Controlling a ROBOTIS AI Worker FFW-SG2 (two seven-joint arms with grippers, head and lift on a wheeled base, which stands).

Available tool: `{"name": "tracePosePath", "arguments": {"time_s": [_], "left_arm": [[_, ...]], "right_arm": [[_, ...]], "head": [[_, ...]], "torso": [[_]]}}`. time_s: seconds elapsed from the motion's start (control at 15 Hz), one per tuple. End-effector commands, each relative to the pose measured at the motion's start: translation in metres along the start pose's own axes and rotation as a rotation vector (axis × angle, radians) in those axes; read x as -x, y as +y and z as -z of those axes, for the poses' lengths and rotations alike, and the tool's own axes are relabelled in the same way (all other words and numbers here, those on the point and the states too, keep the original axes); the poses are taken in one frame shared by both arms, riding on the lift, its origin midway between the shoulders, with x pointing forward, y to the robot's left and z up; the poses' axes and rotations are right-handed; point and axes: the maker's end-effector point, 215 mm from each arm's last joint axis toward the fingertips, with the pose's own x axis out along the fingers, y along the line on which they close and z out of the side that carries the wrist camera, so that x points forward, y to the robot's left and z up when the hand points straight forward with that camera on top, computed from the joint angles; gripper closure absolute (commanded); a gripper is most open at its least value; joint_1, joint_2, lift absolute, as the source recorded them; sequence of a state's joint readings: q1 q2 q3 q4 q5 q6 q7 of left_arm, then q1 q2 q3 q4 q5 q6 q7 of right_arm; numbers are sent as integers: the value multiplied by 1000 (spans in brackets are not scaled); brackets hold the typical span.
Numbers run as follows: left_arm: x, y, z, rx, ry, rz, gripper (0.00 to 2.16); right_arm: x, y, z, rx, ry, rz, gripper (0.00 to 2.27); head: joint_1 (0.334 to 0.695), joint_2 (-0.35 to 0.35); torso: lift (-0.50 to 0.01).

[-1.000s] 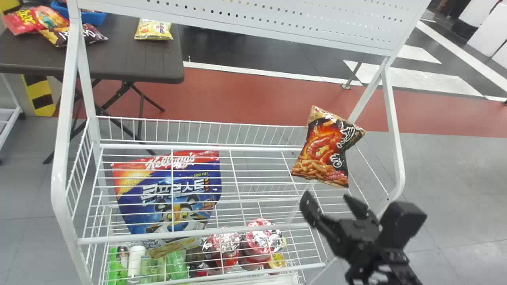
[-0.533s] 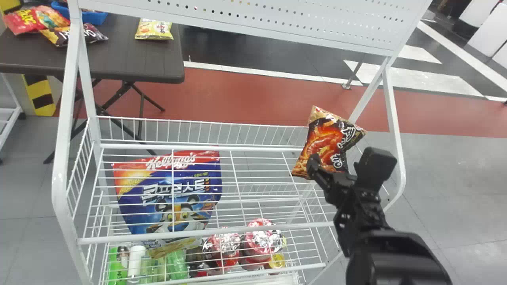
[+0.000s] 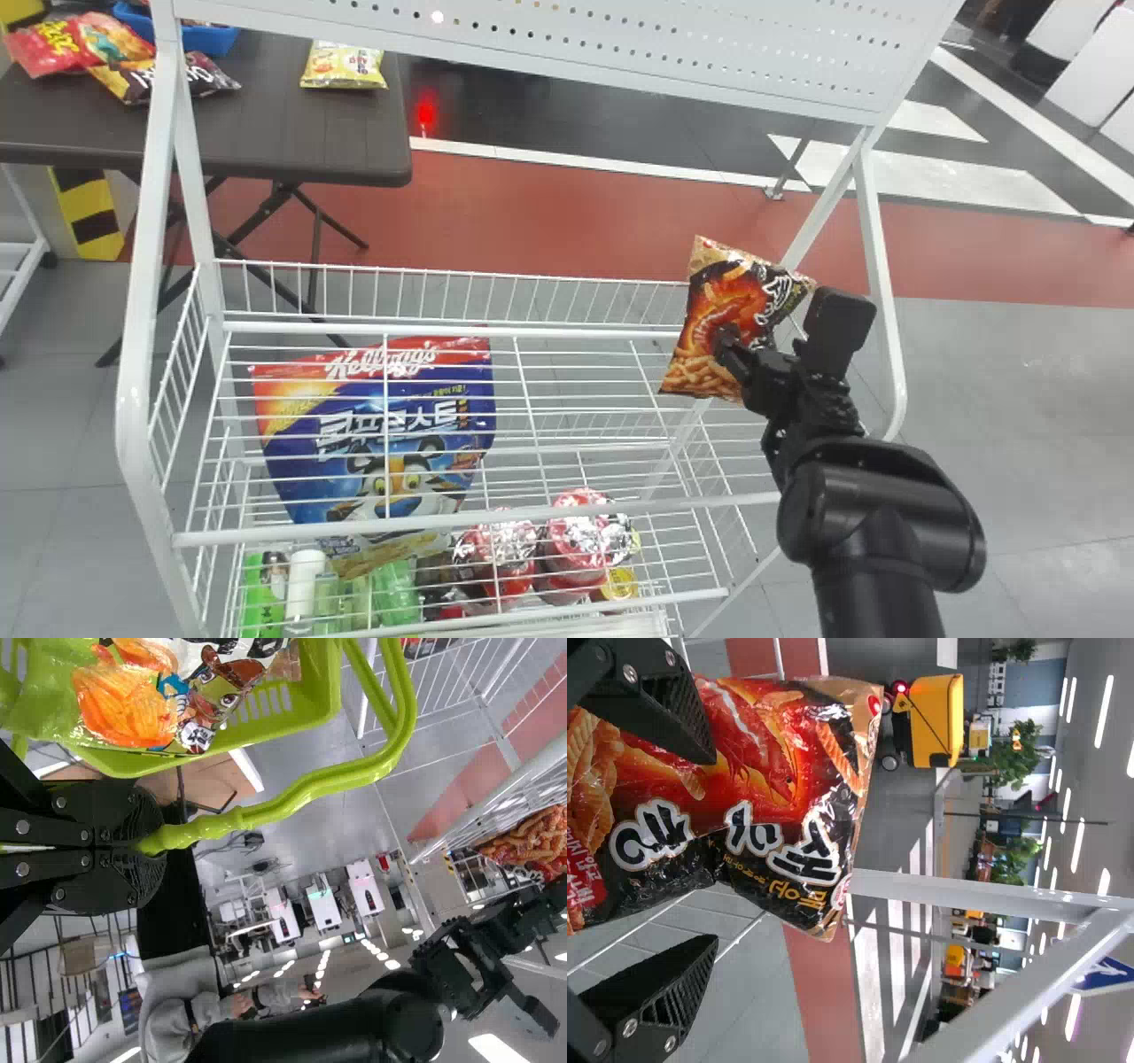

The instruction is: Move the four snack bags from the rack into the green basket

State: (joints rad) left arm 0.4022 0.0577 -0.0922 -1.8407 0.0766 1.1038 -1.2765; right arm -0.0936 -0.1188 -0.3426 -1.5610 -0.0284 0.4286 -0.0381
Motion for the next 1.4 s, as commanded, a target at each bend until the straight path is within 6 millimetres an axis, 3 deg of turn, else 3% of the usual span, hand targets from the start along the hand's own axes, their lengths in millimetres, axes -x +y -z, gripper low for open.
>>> {"name": "tracePosePath", "arguments": {"time_s": [0.0,0.07,0.13,0.47,0.73,0.93,1.33], "left_arm": [[-2,-1,0,4,2,1,2054],[-2,-1,0,4,2,1,2051],[-1,0,0,4,2,-2,2054],[-2,0,0,3,4,-2,2054],[0,0,-1,1,0,-1,2054],[0,0,-2,-1,-3,-1,2054],[-2,0,-2,1,-7,0,2054]], "right_arm": [[-3,0,5,-9,13,-30,1723],[2,1,14,-4,23,-40,2105],[8,5,14,2,15,-57,2152],[53,26,-11,-2,-66,-133,2223],[106,53,-20,-24,-79,-225,2223],[168,90,-7,-34,-9,-354,2223],[285,150,68,-16,174,-590,2223]], "head": [[695,-350],[695,-350],[695,-350],[695,-350],[695,-350],[695,-350],[695,-350]], "torso": [[0],[0],[0],[0],[0],[0],[0]]}}
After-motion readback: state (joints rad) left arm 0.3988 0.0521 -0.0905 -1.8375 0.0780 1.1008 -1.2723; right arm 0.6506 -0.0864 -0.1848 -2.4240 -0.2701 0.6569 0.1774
